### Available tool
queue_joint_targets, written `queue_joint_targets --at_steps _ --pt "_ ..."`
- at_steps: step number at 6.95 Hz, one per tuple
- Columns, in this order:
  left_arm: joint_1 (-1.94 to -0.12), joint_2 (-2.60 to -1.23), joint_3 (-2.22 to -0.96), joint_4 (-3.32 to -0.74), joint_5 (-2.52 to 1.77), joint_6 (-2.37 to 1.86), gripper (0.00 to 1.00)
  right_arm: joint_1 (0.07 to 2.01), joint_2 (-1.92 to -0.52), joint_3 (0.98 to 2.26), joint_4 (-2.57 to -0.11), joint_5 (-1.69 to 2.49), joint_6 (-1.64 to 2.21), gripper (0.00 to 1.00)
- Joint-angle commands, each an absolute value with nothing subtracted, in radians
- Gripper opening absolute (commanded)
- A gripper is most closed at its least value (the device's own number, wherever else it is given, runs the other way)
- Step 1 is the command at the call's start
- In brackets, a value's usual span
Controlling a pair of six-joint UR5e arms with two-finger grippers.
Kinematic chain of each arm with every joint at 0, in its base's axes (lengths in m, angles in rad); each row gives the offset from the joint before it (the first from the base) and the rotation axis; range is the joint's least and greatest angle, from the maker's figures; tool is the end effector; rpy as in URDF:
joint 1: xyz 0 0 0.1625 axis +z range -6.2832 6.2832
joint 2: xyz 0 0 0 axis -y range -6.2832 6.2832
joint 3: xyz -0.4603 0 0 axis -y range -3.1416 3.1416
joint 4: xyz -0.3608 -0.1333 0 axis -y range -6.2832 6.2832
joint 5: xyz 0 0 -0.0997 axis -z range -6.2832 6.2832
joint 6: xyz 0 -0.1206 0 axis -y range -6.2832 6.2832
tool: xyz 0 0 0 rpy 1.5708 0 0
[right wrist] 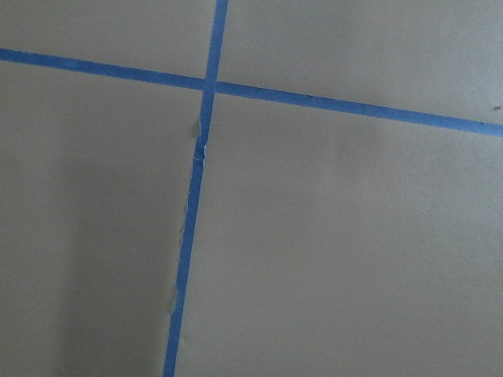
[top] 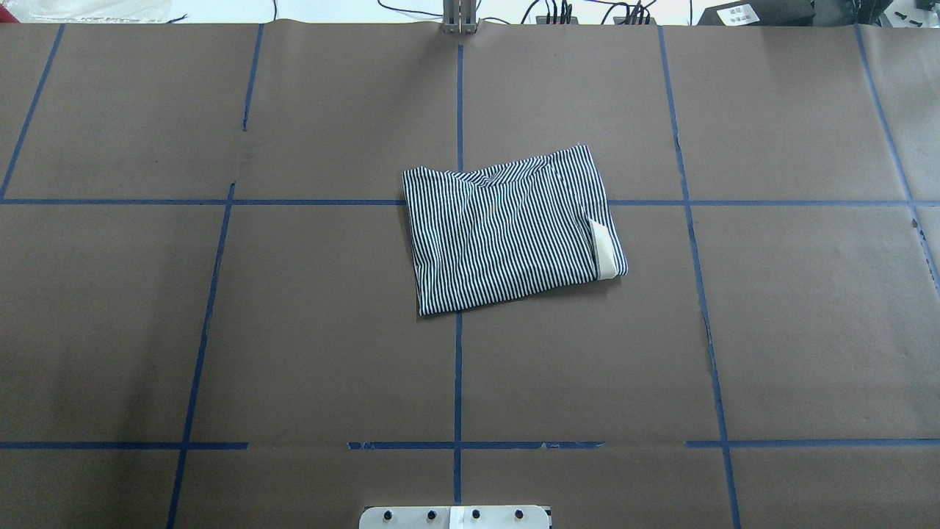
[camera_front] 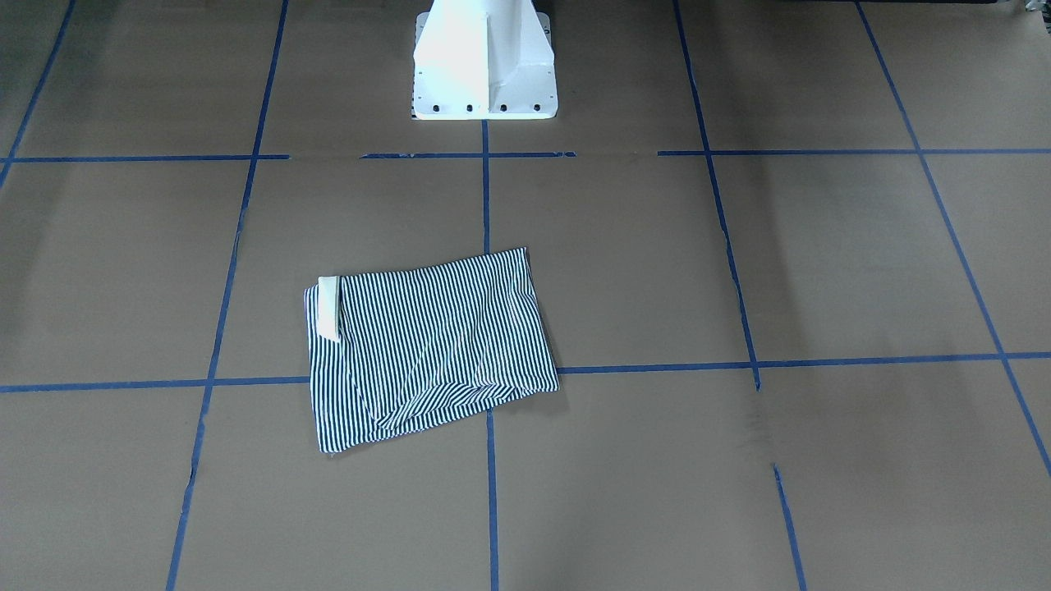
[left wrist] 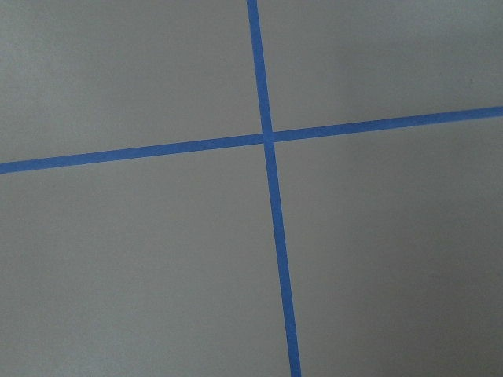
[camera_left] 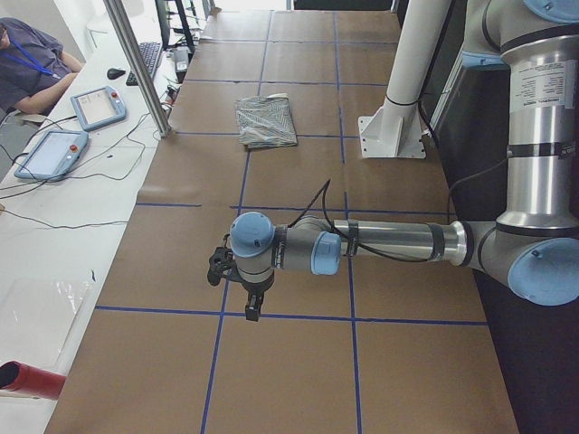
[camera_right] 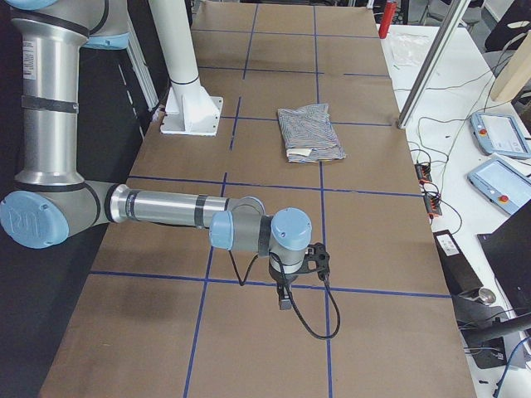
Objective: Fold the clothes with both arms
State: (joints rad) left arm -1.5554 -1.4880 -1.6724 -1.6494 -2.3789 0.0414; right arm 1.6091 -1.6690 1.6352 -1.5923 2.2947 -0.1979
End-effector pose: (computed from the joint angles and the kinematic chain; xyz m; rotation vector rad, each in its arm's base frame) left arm -0.0395 -0.4307 0.6877 0.1026 0.8064 0.0930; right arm 0.0691 -0.4077 0.7285 0.0328 -0.7255 -0.1325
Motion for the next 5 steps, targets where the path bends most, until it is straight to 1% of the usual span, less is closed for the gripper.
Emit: queue_joint_targets --at_steps 1,5 --pt "-1.555 -1.488 -1.675 -1.651 -2.378 0.041 1.00 1.609 -1.669 1.635 -1.592 2.295 -0.198 1.00" --pt "-1.555 -1.488 -1.677 -1.651 -2.385 0.041 1.00 1.609 -1.669 1.634 -1.592 2.293 -0.198 1.00"
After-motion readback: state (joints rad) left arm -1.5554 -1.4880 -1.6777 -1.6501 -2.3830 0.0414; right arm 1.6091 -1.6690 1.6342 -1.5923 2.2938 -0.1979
